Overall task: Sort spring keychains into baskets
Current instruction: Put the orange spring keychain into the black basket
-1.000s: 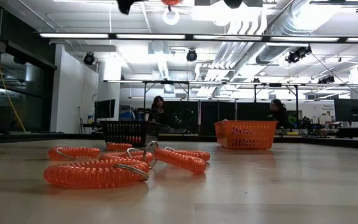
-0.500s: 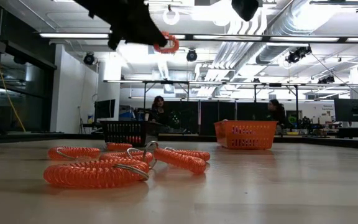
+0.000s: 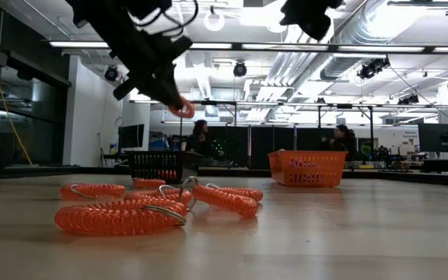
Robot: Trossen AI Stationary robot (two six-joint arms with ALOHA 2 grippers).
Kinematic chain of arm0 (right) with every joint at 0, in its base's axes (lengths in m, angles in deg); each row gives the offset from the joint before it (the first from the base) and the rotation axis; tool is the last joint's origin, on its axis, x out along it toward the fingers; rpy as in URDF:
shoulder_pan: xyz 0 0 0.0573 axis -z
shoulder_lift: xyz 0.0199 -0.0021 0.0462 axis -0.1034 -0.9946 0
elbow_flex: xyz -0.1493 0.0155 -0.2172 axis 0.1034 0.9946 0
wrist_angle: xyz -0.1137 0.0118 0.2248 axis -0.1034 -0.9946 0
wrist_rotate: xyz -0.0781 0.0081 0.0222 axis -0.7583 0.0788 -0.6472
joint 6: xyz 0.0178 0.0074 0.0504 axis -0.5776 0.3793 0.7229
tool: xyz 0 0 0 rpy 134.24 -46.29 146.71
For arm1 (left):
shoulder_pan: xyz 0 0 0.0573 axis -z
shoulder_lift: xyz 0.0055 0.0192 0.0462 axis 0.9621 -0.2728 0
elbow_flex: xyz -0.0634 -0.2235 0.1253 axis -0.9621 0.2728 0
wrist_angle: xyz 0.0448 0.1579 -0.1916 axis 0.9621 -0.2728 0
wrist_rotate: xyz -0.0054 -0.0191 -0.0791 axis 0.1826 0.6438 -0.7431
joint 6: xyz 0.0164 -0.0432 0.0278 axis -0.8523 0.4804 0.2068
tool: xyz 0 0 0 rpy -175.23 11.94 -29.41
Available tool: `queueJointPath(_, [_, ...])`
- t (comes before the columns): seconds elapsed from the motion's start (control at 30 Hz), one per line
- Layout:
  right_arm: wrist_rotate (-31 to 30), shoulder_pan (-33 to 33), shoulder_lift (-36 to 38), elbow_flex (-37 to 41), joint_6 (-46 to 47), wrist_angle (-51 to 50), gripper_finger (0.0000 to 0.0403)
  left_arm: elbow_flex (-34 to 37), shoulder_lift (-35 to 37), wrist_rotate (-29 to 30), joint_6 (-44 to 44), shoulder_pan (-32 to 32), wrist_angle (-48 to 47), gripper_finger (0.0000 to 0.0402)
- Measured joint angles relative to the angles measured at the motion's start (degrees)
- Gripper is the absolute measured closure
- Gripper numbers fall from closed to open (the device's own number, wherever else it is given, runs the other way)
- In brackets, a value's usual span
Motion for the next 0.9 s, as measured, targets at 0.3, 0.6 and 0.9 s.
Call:
queueJointPath(0.3, [0.0, 3.2, 0.0, 0.0, -4.7, -5.2, 0.0295, 0.0, 0.0, -10.6, 5.1, -8.8, -4.1, 0.0375])
queueJointPath(0.6, [0.3, 5.6, -0.1, 0.0, -7.6, -7.9, 0.0295, -0.1, -2.7, -18.5, 5.7, -12.3, -4.0, 0.0367])
queueJointPath(0.9, [4.5, 7.0, -0.1, 0.0, -7.5, -12.8, 0.0295, 0.0, -4.5, -17.6, 6.6, -12.0, -4.3, 0.035])
